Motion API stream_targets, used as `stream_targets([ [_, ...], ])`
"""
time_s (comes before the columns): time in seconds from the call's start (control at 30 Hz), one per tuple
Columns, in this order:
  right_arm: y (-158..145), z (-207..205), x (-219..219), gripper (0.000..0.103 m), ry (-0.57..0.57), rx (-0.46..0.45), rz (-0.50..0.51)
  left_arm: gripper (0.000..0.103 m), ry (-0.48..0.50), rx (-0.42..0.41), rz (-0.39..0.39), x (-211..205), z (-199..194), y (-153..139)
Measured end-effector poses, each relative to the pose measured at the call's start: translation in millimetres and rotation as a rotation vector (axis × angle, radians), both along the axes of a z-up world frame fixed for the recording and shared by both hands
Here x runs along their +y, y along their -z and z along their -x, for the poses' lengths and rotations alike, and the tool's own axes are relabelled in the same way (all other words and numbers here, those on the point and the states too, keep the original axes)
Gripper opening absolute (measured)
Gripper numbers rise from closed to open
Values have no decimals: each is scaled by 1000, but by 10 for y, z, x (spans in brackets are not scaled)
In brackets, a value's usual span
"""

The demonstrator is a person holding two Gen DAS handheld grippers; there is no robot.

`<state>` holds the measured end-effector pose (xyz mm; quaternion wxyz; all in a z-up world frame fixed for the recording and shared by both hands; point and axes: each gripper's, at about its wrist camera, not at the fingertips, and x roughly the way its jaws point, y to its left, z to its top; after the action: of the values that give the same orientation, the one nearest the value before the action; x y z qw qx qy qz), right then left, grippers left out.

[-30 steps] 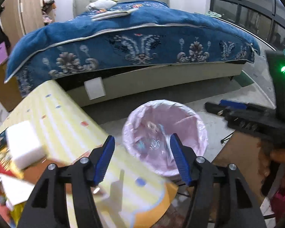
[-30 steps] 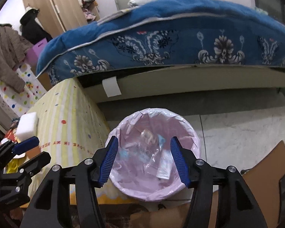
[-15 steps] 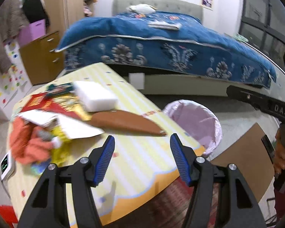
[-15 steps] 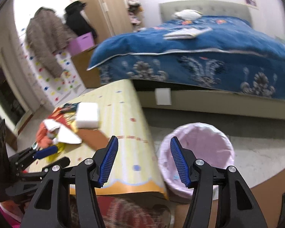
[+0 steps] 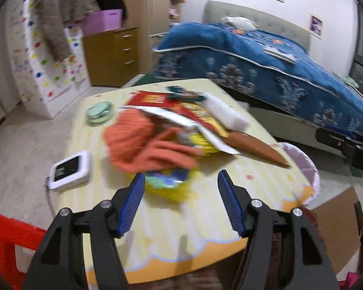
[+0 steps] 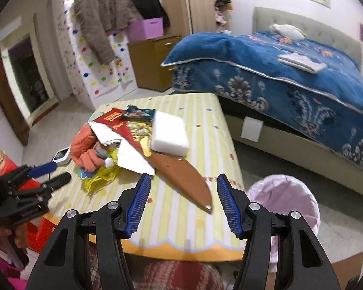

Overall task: Collect trash
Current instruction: 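Return both tools to the table above the remaining items, then grasp the white sponge with the right tool and lift it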

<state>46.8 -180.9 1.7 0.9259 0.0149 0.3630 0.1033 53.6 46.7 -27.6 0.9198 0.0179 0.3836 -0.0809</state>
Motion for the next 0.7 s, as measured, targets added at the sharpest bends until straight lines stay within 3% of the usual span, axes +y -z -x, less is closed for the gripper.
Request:
stream_targets([
  [0.07, 30, -82, 81, 59, -16, 5, 6, 64, -37, -7, 5, 161, -50, -19],
  [0.33, 259, -566, 268, 85, -51, 46, -2, 82, -122, -13, -7, 399, -244, -16],
  [0.53, 464, -973, 331, 84, -58, 88, -27, 87, -159, -7, -24, 478, -489, -1],
  [0.7, 600, -1306, 310, 85, -64, 123, -120, 87, -163, -14, -24, 448, -662, -37],
])
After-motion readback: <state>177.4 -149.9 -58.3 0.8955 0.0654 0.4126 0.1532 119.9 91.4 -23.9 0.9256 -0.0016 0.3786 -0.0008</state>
